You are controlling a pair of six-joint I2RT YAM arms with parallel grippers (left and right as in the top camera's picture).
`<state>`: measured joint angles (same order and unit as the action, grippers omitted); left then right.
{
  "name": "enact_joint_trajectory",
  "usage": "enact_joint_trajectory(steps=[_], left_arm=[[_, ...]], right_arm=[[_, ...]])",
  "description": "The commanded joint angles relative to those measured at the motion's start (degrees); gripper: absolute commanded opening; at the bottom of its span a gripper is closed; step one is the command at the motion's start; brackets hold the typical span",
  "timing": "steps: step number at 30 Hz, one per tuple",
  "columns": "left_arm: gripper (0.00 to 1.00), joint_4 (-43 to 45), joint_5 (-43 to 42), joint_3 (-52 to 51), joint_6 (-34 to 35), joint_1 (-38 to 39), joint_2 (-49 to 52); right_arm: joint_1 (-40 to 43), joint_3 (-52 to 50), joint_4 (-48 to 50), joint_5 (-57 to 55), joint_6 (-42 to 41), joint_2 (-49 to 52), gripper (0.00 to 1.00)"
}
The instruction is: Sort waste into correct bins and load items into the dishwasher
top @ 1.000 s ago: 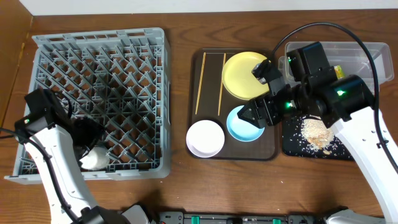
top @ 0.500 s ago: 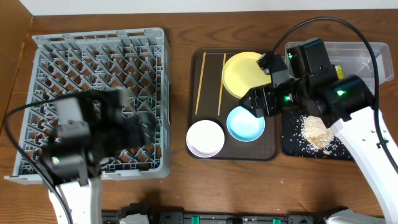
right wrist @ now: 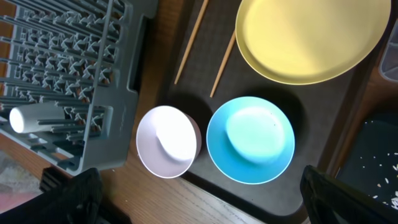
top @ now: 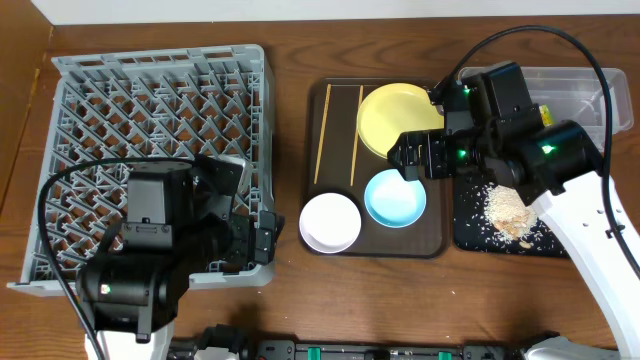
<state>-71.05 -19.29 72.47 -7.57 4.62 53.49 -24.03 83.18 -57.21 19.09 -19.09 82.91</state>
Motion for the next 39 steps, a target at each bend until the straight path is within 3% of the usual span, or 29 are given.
enact_joint_trajectory(steps=[1,16,23,31,39], left_arm=[[1.00,-0.3,0.8,0.9,-0.8,0.3,0.0],[1.00,-0.3,0.8,0.9,-0.8,0.3,0.0],[1.00,-0.3,0.8,0.9,-0.8,0.3,0.0],[1.00,-0.3,0.8,0.9,-0.8,0.3,0.0],[1.00,-0.3,0.8,0.9,-0.8,0.3,0.0]], right_arm=[[-0.3,0.2,0.0,-0.7,-0.8,-0.5,0.99],[-0.4,0.2,-1.4,-0.7,-0.4,-0.5,0.99],[0.8,0.2,-2.7,-0.8,12.5,-2.6,0.99],[0.8,-8.4,6.0,-7.0,26.7,-19.3,0.99],[5.9,-35.6,25.7,-9.0,29.9,-43.6,0.99]])
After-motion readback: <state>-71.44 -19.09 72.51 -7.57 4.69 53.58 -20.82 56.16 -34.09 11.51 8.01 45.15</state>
